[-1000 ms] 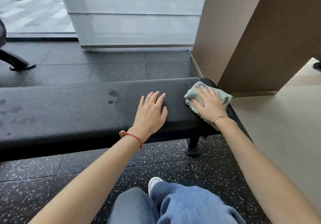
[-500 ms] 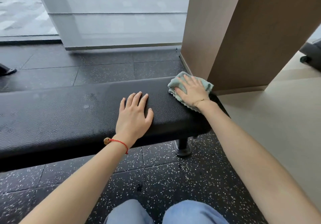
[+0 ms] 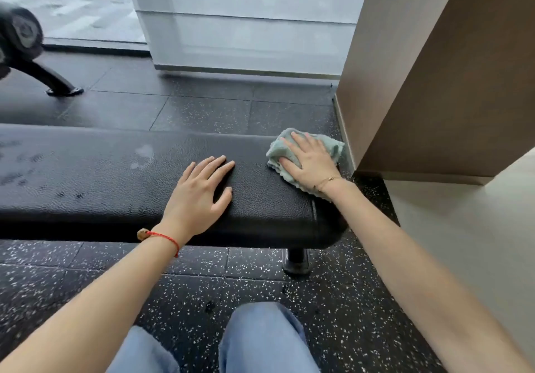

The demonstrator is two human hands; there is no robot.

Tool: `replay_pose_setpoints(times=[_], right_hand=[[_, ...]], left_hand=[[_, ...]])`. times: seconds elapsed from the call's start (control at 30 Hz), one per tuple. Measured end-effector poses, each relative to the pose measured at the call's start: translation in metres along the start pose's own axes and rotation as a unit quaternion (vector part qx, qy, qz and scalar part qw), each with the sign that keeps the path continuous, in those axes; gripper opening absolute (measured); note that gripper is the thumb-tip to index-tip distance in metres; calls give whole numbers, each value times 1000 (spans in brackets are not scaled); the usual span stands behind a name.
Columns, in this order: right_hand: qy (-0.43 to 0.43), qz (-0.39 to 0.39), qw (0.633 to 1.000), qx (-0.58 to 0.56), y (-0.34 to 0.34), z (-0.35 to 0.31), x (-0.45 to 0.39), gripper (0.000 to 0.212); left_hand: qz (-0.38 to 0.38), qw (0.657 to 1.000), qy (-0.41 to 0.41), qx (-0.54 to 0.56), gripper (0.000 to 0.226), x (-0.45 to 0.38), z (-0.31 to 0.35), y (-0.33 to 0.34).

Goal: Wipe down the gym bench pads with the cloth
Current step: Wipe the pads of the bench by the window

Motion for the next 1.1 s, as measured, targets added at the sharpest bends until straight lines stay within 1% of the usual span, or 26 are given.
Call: replay_pose_setpoints(times=[0.07, 0.17, 0.23, 0.27, 0.33, 0.43, 0.47, 0.53, 0.6, 0.63, 0.7, 0.77, 0.87, 0.93, 1.0, 1.1], right_hand=[[-42, -1, 999, -12, 1, -4, 20, 61], [-150, -4, 988, -34, 1, -6, 84, 60], [-166, -20, 985, -47, 0, 3, 95, 60], [-151, -25, 987, -50, -1, 8, 85, 62], [-101, -4, 994, -46, -2, 15, 47, 67], [-20, 4, 1000, -16, -3, 20, -8, 62], [-8, 10, 1000, -10, -3, 21, -14, 61], [-9, 25, 999, -26, -3, 24, -4, 62], [0, 58, 994, -91, 0, 34, 28, 64], [18, 69, 987, -141, 3, 41, 48, 66], [69, 62, 962, -258, 10, 50, 76, 72], [98, 58, 938, -328, 10, 54, 66, 76], [148, 51, 918, -365, 1, 61, 16, 72], [176, 45, 906, -382, -1, 65, -2, 68], [182, 50, 897, -399, 3, 62, 13, 69], [178, 51, 888, -422, 18, 56, 71, 74]], left_hand=[[-9, 1000, 2, 1, 60, 0, 1, -3], [-19, 1000, 1, -4, 59, 1, 2, -4], [-20, 1000, 1, -1, 58, 0, 2, -5], [-19, 1000, 1, 1, 58, 0, 2, -5], [-15, 1000, -1, 1, 58, 1, 1, -6], [-18, 1000, 5, 11, 57, 0, -1, -5], [-21, 1000, 6, 17, 57, -1, -1, -5], [-24, 999, 1, 37, 57, -3, -2, -7], [-15, 999, -15, 46, 57, -9, 2, -8], [-6, 999, -26, 40, 58, -13, 8, -8], [9, 999, -44, 23, 61, -21, 25, -5], [11, 999, -42, 17, 61, -28, 47, 4], [-11, 1000, -14, 18, 63, -39, 77, 16], [-22, 1000, -5, 14, 64, -44, 88, 23], [-32, 999, -4, 8, 66, -45, 91, 28], [-32, 999, -9, 2, 67, -45, 90, 33]])
Point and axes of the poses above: each hand's wrist, its own x-axis away from the middle knuckle, its own y-axis out of the palm, z = x × y, the point moved 1 cm from there along -x, towards the middle knuckle, and after that the axes turned 1 degree about -x, right-handed, at the moved point
